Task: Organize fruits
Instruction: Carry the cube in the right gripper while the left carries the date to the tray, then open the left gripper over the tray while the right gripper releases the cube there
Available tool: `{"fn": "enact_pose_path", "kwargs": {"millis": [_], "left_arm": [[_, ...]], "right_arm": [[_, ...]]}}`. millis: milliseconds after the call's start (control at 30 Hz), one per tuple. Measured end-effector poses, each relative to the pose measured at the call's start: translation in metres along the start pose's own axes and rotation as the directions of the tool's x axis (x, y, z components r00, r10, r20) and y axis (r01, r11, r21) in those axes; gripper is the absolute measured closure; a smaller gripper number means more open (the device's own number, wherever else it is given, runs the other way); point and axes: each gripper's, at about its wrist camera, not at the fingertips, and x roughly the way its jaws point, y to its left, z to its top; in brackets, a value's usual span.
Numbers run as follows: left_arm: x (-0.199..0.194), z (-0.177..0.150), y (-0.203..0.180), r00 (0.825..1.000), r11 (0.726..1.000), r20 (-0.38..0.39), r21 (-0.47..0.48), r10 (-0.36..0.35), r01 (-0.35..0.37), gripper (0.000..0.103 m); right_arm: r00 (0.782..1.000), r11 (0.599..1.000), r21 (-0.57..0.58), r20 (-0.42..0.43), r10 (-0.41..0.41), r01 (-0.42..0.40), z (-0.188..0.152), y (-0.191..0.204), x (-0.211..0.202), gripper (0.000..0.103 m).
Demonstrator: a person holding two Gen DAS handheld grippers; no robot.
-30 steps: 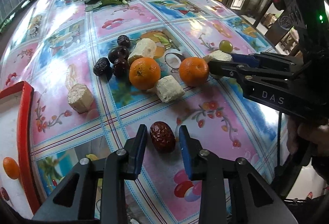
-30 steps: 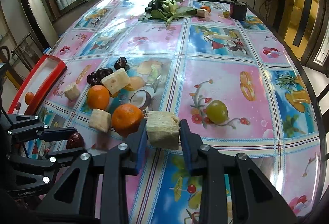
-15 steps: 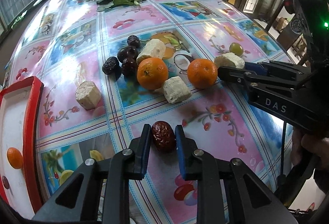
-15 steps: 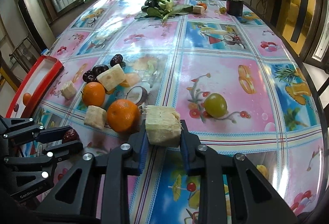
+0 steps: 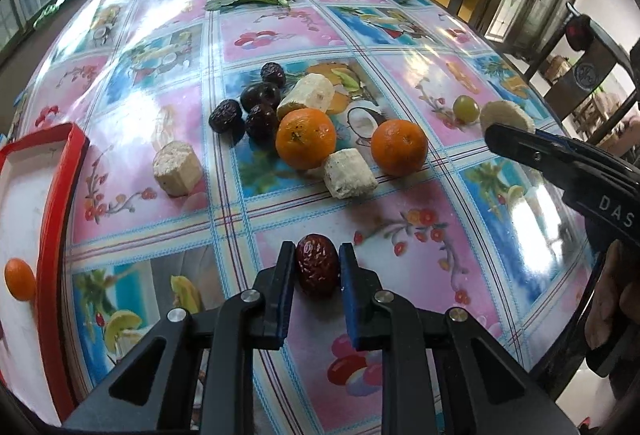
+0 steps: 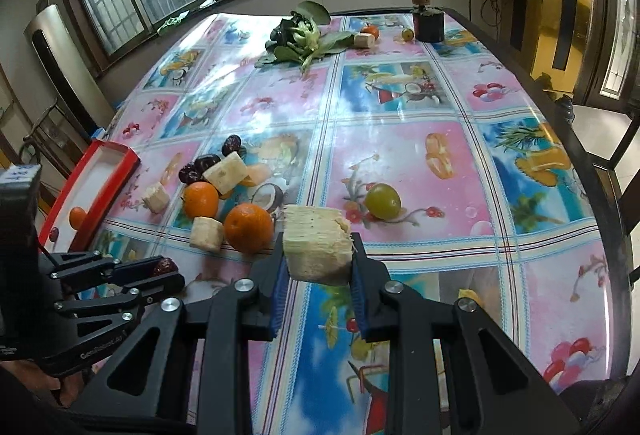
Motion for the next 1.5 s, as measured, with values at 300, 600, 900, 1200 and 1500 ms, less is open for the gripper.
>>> {"fn": "enact_pose_path", "kwargs": {"millis": [300,600,900,1200,1500], "left_arm": [[-0.04,-0.009,0.035,0.997,0.996,0.062,-0.077,0.038,-0.033,0.083],[-0.116,-0.037,0.115,0.968,0.96,0.14,-0.221,0.206,-0.173,0.083],[-0.138,-0.086,0.201,0.916,0.867,0.05,-0.347,0.398,-0.358,0.083],[-0.122,-0.115,0.241,0.912,0.844,-0.021,-0.37,0.41,-0.388,0.083],[-0.103,-0.12,0.24,0.931,0.876,-0.047,-0.324,0.362,-0.357,0.082]], "right_arm": [[0.998,0.996,-0.067,0.01,0.056,-0.056,0.011,0.044,-0.005,0.074],[0.98,0.951,-0.236,-0.028,0.198,-0.198,0.018,0.151,0.0,0.074],[0.94,0.838,-0.428,-0.125,0.317,-0.339,0.007,0.277,0.02,0.074],[0.926,0.799,-0.469,-0.232,0.298,-0.375,-0.031,0.335,0.055,0.074],[0.933,0.821,-0.453,-0.258,0.251,-0.346,-0.044,0.341,0.074,0.073]]}}
